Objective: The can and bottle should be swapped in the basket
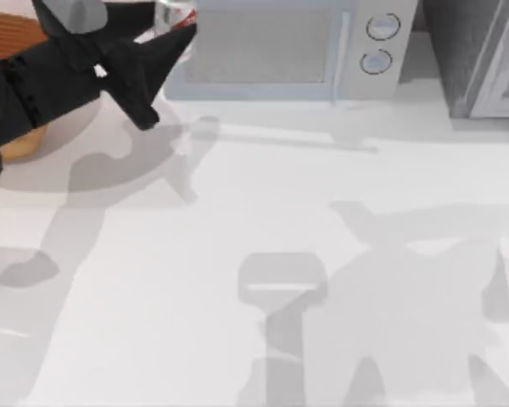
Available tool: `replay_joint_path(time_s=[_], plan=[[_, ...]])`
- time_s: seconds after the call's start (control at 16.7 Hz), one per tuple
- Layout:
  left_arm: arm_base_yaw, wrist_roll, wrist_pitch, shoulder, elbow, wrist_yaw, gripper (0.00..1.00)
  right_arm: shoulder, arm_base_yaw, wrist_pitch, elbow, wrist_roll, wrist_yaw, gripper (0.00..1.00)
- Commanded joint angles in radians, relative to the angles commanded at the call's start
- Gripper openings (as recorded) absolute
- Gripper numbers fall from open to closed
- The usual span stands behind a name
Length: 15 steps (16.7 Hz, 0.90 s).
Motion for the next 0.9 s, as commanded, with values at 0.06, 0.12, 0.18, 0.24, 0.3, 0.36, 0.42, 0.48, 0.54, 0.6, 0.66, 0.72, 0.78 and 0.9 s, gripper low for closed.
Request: replay_joint_path(time_s=[0.06,0.12,0.18,0.24,0.3,0.36,0.42,0.48,0.54,0.6,0.66,0.72,0.78,0.9], plan=[[-0.011,0.001,0.045,0.088,0.044,0.046,0.00,0.000,0.000,0.000,0.000,0.000,0.000,1.00],[-0.021,0.001,0.088,0.173,0.085,0.090,0.00,0.000,0.000,0.000,0.000,0.000,0.000,1.00],[-0.030,0.001,0.129,0.256,0.125,0.134,0.00,0.000,0.000,0.000,0.000,0.000,0.000,1.00],[-0.038,0.002,0.169,0.337,0.163,0.176,0.00,0.000,0.000,0.000,0.000,0.000,0.000,1.00],[-0.046,0.002,0.207,0.412,0.199,0.216,0.00,0.000,0.000,0.000,0.000,0.000,0.000,1.00],[-0.053,0.001,0.242,0.485,0.232,0.255,0.00,0.000,0.000,0.000,0.000,0.000,0.000,1.00],[-0.059,0.001,0.277,0.554,0.263,0.292,0.00,0.000,0.000,0.000,0.000,0.000,0.000,1.00],[-0.064,0.001,0.308,0.618,0.291,0.326,0.00,0.000,0.000,0.000,0.000,0.000,0.000,1.00],[-0.068,0.000,0.337,0.679,0.317,0.359,0.00,0.000,0.000,0.000,0.000,0.000,0.000,1.00],[-0.072,0.000,0.364,0.736,0.342,0.390,0.00,0.000,0.000,0.000,0.000,0.000,0.000,1.00],[-0.076,-0.001,0.389,0.787,0.363,0.418,0.00,0.000,0.000,0.000,0.000,0.000,0.000,1.00],[-0.078,-0.002,0.412,0.833,0.383,0.444,0.00,0.000,0.000,0.000,0.000,0.000,0.000,1.00],[-0.080,-0.002,0.433,0.875,0.401,0.469,0.00,0.000,0.000,0.000,0.000,0.000,0.000,1.00],[-0.083,-0.004,0.466,0.944,0.429,0.508,0.00,0.000,0.000,0.000,0.000,0.000,0.000,1.00]])
